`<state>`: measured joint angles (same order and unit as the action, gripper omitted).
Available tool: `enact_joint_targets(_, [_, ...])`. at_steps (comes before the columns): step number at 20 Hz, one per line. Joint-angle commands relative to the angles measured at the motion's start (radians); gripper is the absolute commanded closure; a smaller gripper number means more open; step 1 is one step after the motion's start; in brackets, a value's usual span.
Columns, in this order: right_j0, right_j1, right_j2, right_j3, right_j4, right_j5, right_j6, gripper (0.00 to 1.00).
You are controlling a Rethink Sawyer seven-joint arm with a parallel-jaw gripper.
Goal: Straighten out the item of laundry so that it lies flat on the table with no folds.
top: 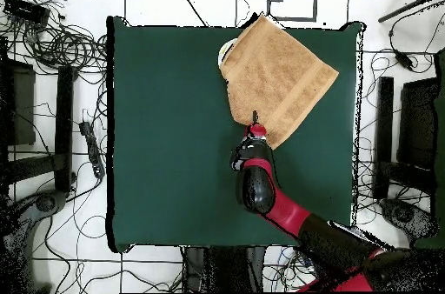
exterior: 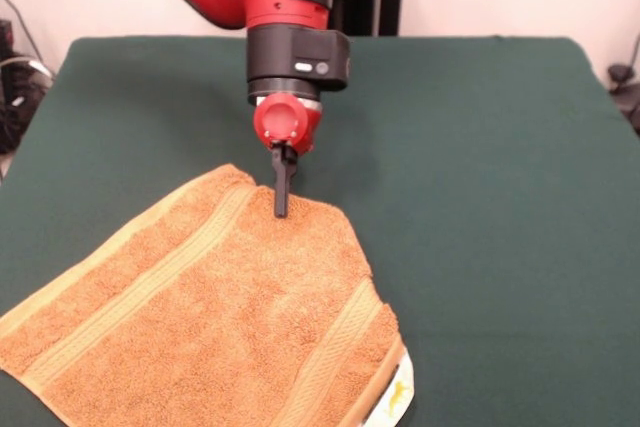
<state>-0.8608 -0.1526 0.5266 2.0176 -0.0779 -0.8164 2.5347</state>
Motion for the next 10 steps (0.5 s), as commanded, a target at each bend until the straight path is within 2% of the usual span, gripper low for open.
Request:
enact_joint_targets(1, [0.212, 0.378, 0.300, -0.504, 0.185, 0.553, 0.138, 0.00])
enact_joint_targets(10, [0.217, 0.378, 0.308, -0.495, 0.191, 0.522, 0.167, 0.00])
